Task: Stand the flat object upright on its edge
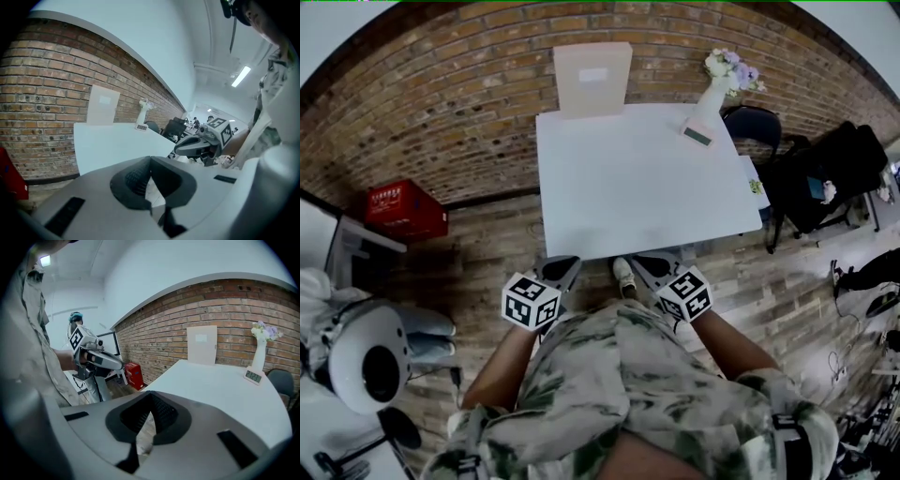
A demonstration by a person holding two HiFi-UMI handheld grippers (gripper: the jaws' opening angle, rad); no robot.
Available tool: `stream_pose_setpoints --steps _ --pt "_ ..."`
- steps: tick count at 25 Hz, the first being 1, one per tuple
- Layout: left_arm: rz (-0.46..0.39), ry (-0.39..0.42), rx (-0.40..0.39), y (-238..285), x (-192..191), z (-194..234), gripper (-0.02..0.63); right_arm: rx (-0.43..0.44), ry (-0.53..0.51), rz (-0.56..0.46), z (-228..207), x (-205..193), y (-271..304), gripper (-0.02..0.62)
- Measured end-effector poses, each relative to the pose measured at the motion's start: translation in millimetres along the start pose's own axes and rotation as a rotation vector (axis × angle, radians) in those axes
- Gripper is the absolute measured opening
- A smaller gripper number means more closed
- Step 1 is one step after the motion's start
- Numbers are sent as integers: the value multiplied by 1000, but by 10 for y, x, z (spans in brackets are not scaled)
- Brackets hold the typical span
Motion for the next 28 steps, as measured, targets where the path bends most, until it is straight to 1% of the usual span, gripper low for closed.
stream_pose_setpoints --steps 6,15,20,28 --pt "1 -6 5 -140 -123 -14 25 -5 8 -4 102 -27 -60 21" --pt "-9 -56 12 -240 -299 -24 25 19 -17 0 224 -10 -27 21" --pt "3 -63 19 -240 -360 9 25 31 -31 9 255 -35 -15 21" --pt "25 -61 -10 -95 -411 -48 25 14 -18 16 238 -114 -81 21"
Point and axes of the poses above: the fingertips, and each gripper's own axes: y forward along the fingers, z to its left, x out of its top, the point moved 8 cm from there along -y, backward along the fingers, and after that the axes turned 1 degree about -x, right-handed, at the moved point
